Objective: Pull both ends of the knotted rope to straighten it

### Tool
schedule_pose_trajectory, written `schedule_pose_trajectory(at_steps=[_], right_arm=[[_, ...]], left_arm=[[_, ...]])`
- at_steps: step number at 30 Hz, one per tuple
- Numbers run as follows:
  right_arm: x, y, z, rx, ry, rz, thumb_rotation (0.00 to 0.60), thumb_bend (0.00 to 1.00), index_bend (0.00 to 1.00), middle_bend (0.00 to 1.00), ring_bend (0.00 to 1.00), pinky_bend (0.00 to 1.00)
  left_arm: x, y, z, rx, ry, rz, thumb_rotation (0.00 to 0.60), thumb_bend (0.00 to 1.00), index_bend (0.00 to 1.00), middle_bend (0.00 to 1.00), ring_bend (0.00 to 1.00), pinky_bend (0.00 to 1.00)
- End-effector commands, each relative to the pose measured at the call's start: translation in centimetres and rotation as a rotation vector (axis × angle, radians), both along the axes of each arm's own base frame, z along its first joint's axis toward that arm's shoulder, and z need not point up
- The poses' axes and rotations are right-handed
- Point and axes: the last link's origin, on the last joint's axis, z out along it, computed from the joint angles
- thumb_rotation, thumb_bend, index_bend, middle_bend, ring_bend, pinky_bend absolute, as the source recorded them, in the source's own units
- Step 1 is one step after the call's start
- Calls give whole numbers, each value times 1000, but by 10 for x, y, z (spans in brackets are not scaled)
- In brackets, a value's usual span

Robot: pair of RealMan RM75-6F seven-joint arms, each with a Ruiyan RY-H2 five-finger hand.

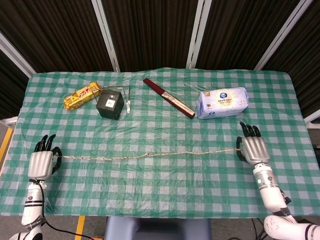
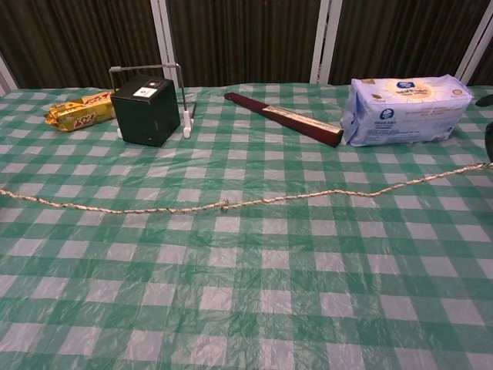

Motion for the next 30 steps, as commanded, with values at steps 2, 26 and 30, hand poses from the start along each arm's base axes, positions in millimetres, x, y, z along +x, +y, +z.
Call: schedule_pose_trajectory(at_steps=[2,26,30], right_arm=[[-22,3,13,-22,-17,-53,600,600,798,76,0,0],[-63,4,3,-4,-8,-135,600,600,798,77,0,0],[-66,5,-1,7,-1,-142,600,600,799,77,0,0]], left_arm=[[-4,3,1,2,10,16,600,594,639,95,6,167],[-10,18,-25,-66,34,46,600,603,638,97,6,168],[-13,19,-28,-76,36,55,600,604,639,96,6,169]])
